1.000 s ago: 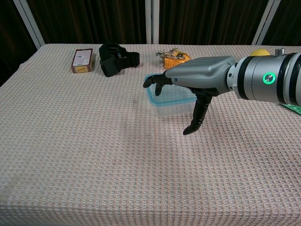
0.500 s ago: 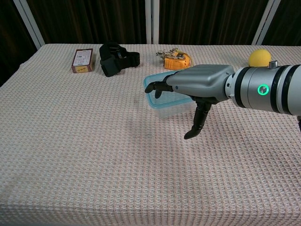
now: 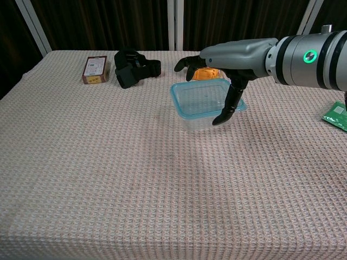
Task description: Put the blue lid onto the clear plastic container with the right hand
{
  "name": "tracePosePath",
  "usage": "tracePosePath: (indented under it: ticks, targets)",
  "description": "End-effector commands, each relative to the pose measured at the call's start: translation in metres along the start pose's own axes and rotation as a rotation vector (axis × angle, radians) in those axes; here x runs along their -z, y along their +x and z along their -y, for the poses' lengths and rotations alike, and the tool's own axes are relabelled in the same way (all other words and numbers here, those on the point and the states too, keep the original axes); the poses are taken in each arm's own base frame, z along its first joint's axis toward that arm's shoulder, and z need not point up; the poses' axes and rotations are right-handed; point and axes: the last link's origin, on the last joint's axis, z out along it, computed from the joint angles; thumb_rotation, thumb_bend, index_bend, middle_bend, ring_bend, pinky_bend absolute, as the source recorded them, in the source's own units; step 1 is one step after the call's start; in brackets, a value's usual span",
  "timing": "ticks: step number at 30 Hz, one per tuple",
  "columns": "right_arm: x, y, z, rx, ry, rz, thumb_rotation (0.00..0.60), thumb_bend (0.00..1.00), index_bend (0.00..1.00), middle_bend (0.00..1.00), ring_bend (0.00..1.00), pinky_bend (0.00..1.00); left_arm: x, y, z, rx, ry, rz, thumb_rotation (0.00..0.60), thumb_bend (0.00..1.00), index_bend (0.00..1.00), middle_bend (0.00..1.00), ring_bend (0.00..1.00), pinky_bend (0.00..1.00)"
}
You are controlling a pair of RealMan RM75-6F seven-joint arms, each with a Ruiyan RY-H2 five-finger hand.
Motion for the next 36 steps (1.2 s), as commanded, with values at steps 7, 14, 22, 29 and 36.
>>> tracePosePath:
  ticks: [7, 14, 22, 29, 36]
  targets:
    - [-0.030, -0.009, 0.000, -0.004, -0.032, 0.078, 0.600, 0.00, 0.00, 0.14, 0.00, 0.00, 0.001, 0.001, 0.000, -0.003, 0.010, 0.005, 0.600, 0.07, 0.13, 0.03, 0.00, 0.00]
    - [-0.035, -0.023, -0.001, -0.006, -0.040, 0.119, 0.600, 0.00, 0.00, 0.15, 0.00, 0.00, 0.001, -0.001, 0.001, 0.000, 0.016, 0.012, 0.600, 0.07, 0.13, 0.03, 0.00, 0.00]
    - [-0.032, -0.024, -0.001, -0.021, -0.035, 0.101, 0.600, 0.00, 0.00, 0.16, 0.00, 0.00, -0.001, -0.002, 0.001, 0.004, 0.009, 0.011, 0.600, 0.08, 0.13, 0.03, 0.00, 0.00]
    - [-0.010, -0.006, -0.014, -0.039, -0.049, 0.007, 0.600, 0.00, 0.00, 0.15, 0.00, 0.00, -0.001, -0.003, 0.003, 0.008, 0.011, 0.009, 0.600, 0.08, 0.13, 0.03, 0.00, 0.00]
    - [0.046, 0.004, -0.049, -0.060, -0.131, -0.112, 0.600, 0.00, 0.00, 0.15, 0.00, 0.00, -0.002, -0.001, 0.006, 0.010, 0.013, -0.027, 0.600, 0.07, 0.13, 0.03, 0.00, 0.00]
